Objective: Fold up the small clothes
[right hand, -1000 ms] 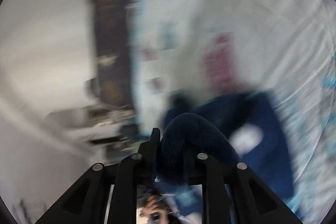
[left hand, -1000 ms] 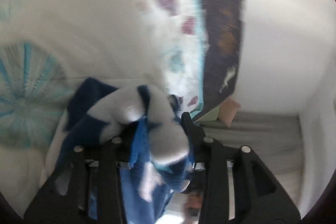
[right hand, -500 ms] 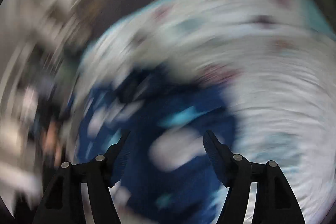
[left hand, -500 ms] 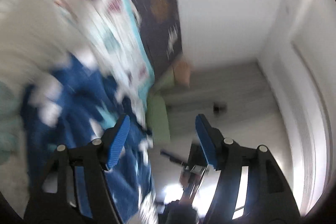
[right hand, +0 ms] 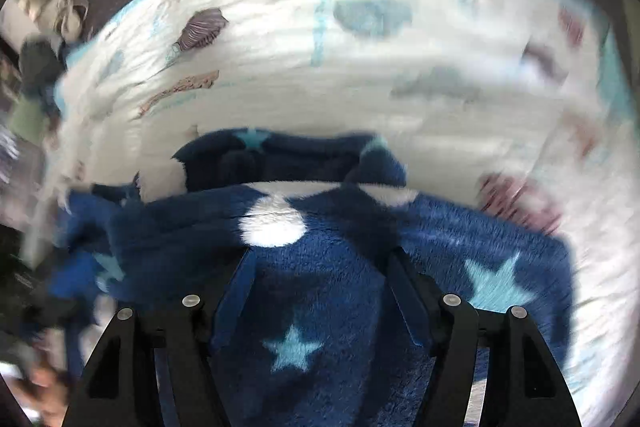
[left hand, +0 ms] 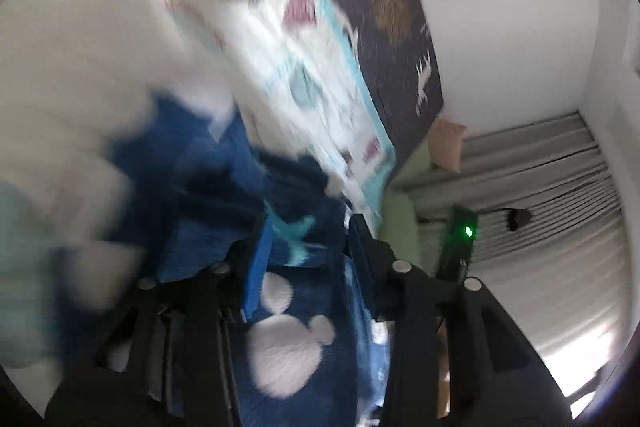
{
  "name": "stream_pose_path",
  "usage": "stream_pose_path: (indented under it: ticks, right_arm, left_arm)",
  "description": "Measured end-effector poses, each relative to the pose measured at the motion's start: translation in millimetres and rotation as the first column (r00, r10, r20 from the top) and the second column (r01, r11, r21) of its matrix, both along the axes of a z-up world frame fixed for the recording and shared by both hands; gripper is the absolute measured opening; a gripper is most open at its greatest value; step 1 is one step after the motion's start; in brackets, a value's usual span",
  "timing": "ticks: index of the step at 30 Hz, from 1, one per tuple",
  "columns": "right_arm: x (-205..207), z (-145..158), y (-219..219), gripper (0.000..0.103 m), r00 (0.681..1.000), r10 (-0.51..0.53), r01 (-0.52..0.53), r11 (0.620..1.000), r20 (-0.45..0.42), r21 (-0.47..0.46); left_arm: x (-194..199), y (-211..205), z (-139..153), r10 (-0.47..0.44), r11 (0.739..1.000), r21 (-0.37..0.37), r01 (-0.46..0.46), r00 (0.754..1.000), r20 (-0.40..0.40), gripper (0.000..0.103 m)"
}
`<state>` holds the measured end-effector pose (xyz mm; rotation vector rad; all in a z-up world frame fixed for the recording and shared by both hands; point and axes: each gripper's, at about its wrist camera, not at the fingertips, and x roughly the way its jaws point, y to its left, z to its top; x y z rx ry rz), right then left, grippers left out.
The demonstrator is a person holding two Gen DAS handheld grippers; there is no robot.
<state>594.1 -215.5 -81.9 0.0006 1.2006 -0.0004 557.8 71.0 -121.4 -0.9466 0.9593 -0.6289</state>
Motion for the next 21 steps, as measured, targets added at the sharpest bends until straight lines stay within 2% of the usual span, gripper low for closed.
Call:
stream_pose_path:
  ticks: [1,2,3,4,6,8,9,11,12,13,14,15,18,20,21]
  right_arm:
    - [-6.5,5.6,6.7,0.069,0.999,0.016,-0.014,0.997,0.031,-0.074]
    - [-16.7,14.4,11.3,0.069,0.997,0.026,-0.013,0.985,0.076,-0.172]
    - [-24.7,24.3,14.3,0.07,0.993,0.037,-0.01,0.974,0.115,-0.228]
    - [-35.6,36.3,16.5,0.071,0.987,0.055,-0.017,0.971,0.154,-0.238]
    - [-47.2,51.4,25.9,0.075,0.981,0.081,-0.048,0.982,0.177,-0.184]
    - [-59.0,57.4,31.1,0.091,0.981,0.102,-0.09,0.993,0.166,-0.077]
    - [-62.7,53.0,33.0,0.091,0.984,0.125,-0.131,0.991,0.125,0.039]
    - [-62.9,36.6,44.4,0.091,0.985,0.159,-0.169,0.961,0.063,0.217]
    - [-55.1,18.6,51.2,0.091,0.988,0.152,-0.152,0.963,0.016,0.222]
    - [-46.9,3.2,57.5,0.092,0.989,0.143,-0.136,0.974,-0.029,0.183]
    - [-33.5,-28.4,64.8,0.103,0.985,0.128,-0.115,0.986,-0.113,0.117]
    - [-26.8,-45.4,67.0,0.103,0.983,0.112,-0.096,0.989,-0.146,0.109]
    - [-23.6,-38.7,76.8,0.103,0.989,0.083,-0.076,0.995,-0.124,0.06]
    - [-25.1,-36.0,75.8,0.103,0.988,0.088,-0.08,0.994,-0.13,0.069]
    - [-27.2,-37.2,74.4,0.103,0.987,0.1,-0.09,0.993,-0.129,0.08]
  left_arm:
    - [-8.2,12.0,9.8,0.016,0.999,0.051,-0.017,0.999,0.033,0.055]
    - [-16.8,26.5,20.5,0.03,0.993,0.115,-0.038,0.997,0.073,0.059]
    - [-16.6,29.7,24.2,0.034,0.989,0.141,-0.046,0.996,0.086,0.064]
    - [-20.8,38.4,25.5,0.034,0.984,0.17,-0.048,0.996,0.086,0.064]
    - [-22.8,54.4,18.8,0.022,0.977,0.21,-0.031,0.999,0.044,0.064]
    - [-30.5,71.6,5.6,0.04,0.973,0.229,-0.042,0.999,0.011,0.064]
    - [-34.7,81.1,-3.3,0.063,0.973,0.222,-0.061,0.998,0.0,0.064]
    - [-45.4,91.2,-19.9,0.082,0.982,0.176,-0.074,0.996,-0.035,0.064]
    - [-48.5,90.5,-26.1,0.076,0.986,0.151,-0.065,0.995,-0.066,0.065]
    - [-50.4,86.2,-36.4,0.062,0.991,0.123,-0.049,0.993,-0.104,0.065]
    - [-54.8,85.4,-47.2,0.039,0.995,0.099,-0.025,0.989,-0.145,0.065]
    - [-60.0,83.0,-56.1,0.008,0.996,0.09,0.008,0.985,-0.174,0.065]
    - [-77.8,85.0,-59.3,-0.016,0.998,0.057,0.024,0.989,-0.15,0.068]
    - [-80.6,85.2,-61.2,-0.041,0.999,-0.012,0.039,0.986,-0.164,0.074]
    - [-82.1,85.0,-63.3,-0.064,0.996,-0.071,0.052,0.983,-0.174,0.079]
